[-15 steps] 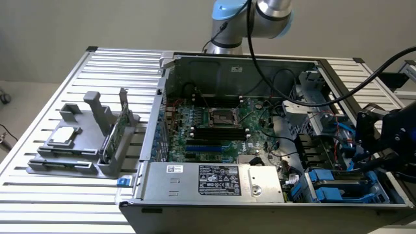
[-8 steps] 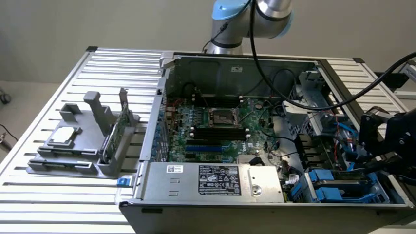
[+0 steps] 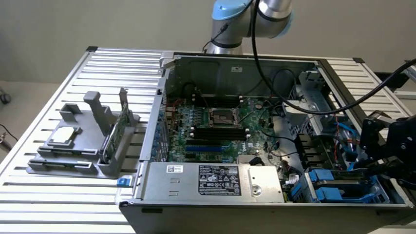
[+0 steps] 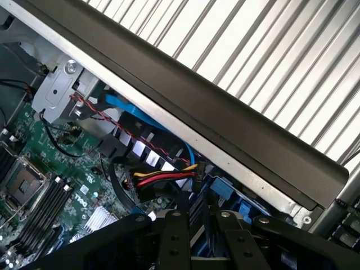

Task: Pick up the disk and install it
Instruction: 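Insert the first disk wire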

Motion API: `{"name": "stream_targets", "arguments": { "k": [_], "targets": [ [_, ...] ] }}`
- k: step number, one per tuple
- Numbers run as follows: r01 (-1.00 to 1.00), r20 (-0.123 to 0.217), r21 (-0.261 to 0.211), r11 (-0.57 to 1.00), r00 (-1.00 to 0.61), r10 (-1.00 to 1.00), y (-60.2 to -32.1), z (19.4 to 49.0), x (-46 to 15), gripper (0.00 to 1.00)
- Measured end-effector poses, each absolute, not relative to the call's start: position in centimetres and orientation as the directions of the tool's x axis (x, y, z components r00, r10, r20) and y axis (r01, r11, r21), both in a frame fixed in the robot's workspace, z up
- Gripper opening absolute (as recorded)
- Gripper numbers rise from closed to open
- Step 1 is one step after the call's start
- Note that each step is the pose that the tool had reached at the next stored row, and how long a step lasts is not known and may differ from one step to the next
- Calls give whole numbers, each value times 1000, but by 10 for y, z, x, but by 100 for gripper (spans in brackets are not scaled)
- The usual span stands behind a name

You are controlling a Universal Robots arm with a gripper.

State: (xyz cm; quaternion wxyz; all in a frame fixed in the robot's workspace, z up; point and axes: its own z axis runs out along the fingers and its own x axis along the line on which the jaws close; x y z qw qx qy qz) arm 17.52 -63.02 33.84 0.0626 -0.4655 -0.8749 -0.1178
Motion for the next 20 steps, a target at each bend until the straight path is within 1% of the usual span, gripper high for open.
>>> {"name": "stream_targets", "arguments": {
  "k": [7,20],
  "targets": [
    [832,230,149,534,-554,800,-630,336,178,25],
    [840,233,146,523,-543,807,-627,334,182,25]
  ]
}}
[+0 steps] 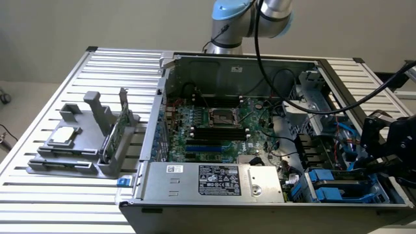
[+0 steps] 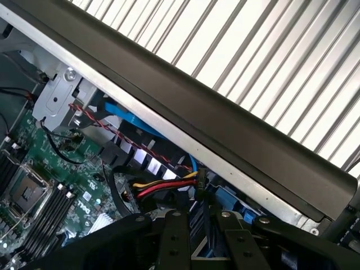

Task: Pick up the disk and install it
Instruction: 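Insert the first disk wire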

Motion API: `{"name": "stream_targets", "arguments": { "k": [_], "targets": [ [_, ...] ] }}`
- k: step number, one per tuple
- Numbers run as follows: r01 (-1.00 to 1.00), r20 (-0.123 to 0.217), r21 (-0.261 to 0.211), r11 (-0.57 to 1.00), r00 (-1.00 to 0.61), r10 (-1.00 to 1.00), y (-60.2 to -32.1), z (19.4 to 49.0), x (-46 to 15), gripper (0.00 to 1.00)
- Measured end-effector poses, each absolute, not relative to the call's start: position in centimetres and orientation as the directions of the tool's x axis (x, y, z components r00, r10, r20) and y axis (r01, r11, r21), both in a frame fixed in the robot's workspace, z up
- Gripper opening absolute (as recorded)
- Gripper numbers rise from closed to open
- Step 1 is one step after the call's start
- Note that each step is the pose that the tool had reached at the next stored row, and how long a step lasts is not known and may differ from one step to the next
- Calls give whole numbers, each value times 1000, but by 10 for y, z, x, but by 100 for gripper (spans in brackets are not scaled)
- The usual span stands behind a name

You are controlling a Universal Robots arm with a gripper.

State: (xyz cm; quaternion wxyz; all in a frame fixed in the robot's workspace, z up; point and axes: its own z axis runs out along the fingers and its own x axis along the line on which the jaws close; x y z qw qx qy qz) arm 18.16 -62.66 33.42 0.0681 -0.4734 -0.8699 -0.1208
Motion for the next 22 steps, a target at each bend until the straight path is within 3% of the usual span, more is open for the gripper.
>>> {"name": "stream_targets", "arguments": {
  "k": [9,11,14,22],
  "targets": [
    [842,234,144,519,-539,809,-626,333,185,25],
    [844,235,142,518,-537,810,-625,333,185,17],
    [845,238,138,516,-534,811,-625,333,185,17],
    [853,277,87,514,-516,810,-625,334,180,17]
  ]
}}
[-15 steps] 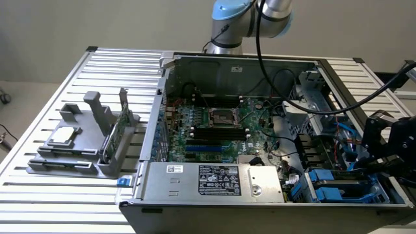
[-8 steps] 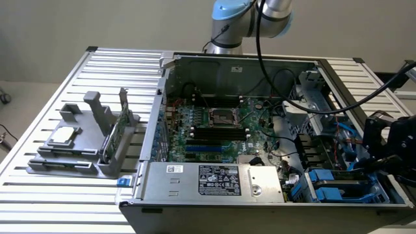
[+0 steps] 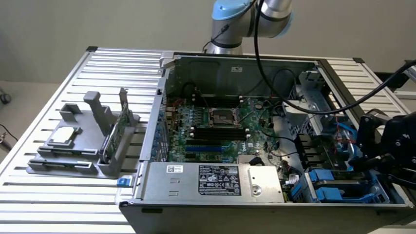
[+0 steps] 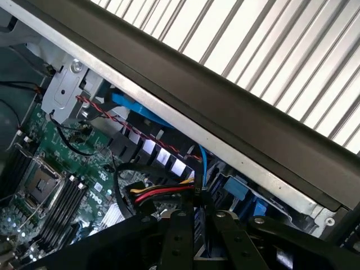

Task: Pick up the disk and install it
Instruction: 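Insert the first disk wire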

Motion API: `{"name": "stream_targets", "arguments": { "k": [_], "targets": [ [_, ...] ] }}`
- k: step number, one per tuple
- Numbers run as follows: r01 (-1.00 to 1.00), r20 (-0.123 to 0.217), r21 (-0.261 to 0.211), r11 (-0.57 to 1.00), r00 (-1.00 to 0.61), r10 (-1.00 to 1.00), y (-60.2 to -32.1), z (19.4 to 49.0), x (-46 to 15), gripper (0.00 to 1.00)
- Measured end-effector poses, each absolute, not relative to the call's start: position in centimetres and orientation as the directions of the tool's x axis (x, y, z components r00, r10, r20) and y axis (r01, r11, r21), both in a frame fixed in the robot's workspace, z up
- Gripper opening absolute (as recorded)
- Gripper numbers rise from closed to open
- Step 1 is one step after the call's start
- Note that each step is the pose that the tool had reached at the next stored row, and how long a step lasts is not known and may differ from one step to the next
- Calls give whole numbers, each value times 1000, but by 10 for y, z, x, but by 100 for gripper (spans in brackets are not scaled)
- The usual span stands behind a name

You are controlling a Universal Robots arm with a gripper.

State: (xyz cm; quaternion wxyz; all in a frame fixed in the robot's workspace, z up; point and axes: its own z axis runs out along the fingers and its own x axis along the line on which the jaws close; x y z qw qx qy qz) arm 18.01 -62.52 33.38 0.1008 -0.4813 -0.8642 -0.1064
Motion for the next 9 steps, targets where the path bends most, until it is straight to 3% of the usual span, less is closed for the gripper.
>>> {"name": "stream_targets", "arguments": {
  "k": [9],
  "targets": [
    [868,302,55,493,-485,820,-627,335,179,17]
  ]
}}
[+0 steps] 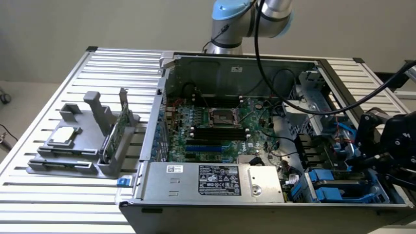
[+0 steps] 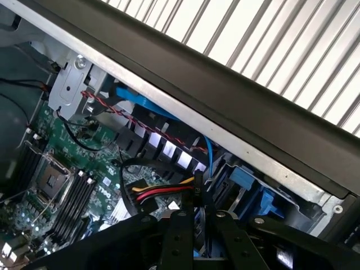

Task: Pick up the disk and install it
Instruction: 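Insert the first disk wire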

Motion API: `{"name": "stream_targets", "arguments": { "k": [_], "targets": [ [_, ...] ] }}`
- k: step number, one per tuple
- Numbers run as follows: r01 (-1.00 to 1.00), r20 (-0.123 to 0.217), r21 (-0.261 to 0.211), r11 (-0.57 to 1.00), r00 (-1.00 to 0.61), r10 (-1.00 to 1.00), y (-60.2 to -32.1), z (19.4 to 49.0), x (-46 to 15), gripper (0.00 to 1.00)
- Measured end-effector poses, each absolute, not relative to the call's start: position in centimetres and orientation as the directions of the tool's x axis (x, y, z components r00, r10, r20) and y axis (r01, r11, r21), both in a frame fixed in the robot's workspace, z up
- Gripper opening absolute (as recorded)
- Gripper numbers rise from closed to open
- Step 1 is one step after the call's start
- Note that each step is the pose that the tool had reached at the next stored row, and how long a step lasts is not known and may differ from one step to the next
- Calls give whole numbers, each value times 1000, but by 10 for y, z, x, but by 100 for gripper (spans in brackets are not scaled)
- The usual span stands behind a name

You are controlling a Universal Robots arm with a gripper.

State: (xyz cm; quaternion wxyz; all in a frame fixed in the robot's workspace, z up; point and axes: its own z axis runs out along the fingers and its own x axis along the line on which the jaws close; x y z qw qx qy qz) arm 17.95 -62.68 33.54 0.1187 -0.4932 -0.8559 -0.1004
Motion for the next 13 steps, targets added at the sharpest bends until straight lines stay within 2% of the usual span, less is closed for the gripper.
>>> {"name": "stream_targets", "arguments": {
  "k": [5,13],
  "targets": [
    [875,302,50,481,-472,828,-627,336,180,17],
    [893,277,36,449,-440,854,-628,336,180,17]
  ]
}}
